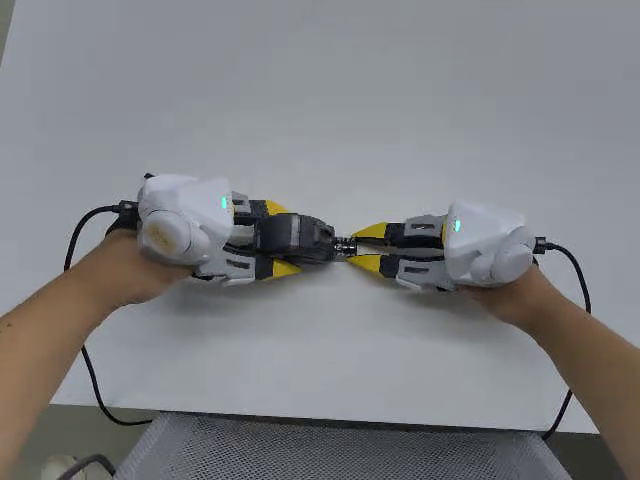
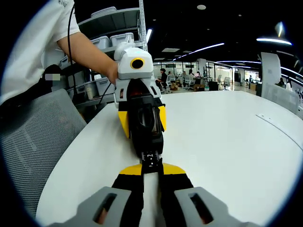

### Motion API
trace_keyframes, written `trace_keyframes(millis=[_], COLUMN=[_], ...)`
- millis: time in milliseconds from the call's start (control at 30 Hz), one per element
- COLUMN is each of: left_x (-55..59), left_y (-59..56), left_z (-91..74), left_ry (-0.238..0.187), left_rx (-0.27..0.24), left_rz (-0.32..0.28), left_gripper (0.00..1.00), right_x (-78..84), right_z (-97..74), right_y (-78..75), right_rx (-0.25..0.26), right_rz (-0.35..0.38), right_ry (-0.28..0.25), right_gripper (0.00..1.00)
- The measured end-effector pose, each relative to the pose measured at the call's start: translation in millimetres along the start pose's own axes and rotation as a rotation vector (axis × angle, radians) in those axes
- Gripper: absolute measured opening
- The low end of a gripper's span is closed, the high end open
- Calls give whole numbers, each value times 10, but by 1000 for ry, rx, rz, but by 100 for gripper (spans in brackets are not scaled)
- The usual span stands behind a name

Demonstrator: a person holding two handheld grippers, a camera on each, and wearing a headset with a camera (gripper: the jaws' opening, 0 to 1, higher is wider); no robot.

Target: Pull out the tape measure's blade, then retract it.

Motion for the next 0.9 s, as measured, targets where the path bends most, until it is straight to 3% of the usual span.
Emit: trace_keyframes(millis=[633,900], left_x=[-3,6], left_y=[7,5], left_z=[-5,-4], left_ry=[-2,-10], left_rx=[-3,-5], left_rz=[1,-1], left_gripper=[34,34], right_x=[-66,-25], right_z=[-22,-114], right_y=[20,19], right_rx=[0,2], right_rz=[-8,13], right_ry=[3,-2], right_gripper=[10,10])
Point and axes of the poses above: the centre of the closed fingertips' face, and the gripper's own axes: z roughly forward along the fingers, y roughly to its left, x roughly out of its underside, the point moved 10 cm from there along -z, roughly backward along the fingers, and after that the axes turned 10 degrees about y, right-handed, at the moved point
